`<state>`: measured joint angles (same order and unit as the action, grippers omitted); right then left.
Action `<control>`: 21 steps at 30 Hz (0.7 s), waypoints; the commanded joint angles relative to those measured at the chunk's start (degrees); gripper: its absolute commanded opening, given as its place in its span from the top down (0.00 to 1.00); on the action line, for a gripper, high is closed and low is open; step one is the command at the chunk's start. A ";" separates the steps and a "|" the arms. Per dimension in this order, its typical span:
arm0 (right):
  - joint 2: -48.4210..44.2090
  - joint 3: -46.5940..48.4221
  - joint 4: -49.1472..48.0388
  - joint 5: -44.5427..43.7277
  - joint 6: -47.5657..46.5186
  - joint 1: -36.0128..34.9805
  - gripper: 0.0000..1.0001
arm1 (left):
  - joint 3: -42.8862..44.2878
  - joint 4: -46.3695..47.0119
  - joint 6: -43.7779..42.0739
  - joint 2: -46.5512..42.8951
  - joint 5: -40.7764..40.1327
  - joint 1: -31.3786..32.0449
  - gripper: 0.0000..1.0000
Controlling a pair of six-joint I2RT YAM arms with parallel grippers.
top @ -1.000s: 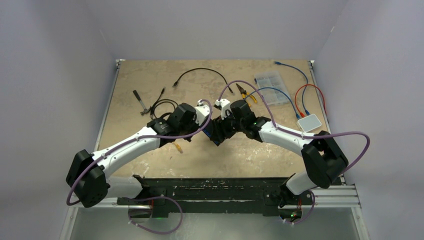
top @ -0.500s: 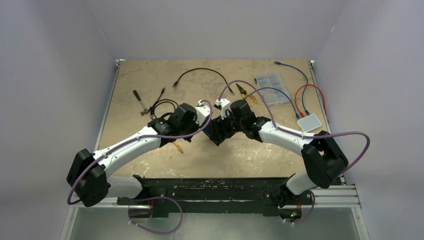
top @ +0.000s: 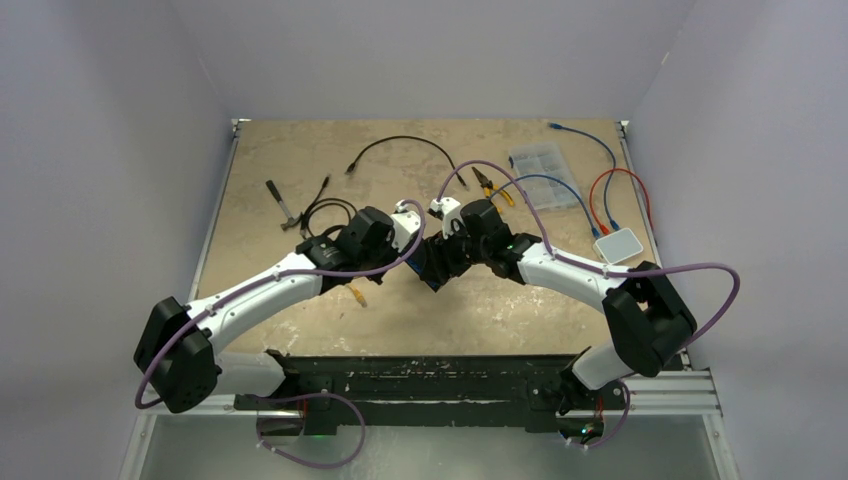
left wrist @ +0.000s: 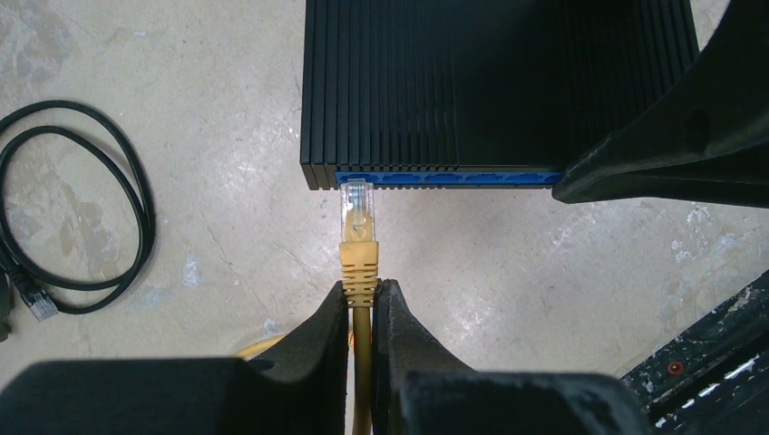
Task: Insert the plug into the switch port
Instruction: Insert the connector into the switch port.
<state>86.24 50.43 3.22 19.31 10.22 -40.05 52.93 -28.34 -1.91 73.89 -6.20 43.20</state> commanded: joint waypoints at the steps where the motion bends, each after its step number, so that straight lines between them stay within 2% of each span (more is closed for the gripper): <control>1: -1.33 1.71 -2.96 2.56 -0.54 0.06 1.00 | 1.10 2.30 0.99 -2.19 1.46 0.13 1.00; 9: -0.73 2.03 -2.96 2.89 -0.64 0.06 1.00 | 0.96 2.77 1.03 -2.74 1.67 0.14 1.00; 21: -1.64 1.55 -4.55 4.27 -0.51 0.01 1.00 | 1.86 0.46 1.47 -0.43 -3.29 0.21 1.00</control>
<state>86.24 50.43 2.13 20.62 10.07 -40.05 52.93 -27.97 -1.08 73.38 -7.27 43.27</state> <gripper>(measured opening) 0.674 0.069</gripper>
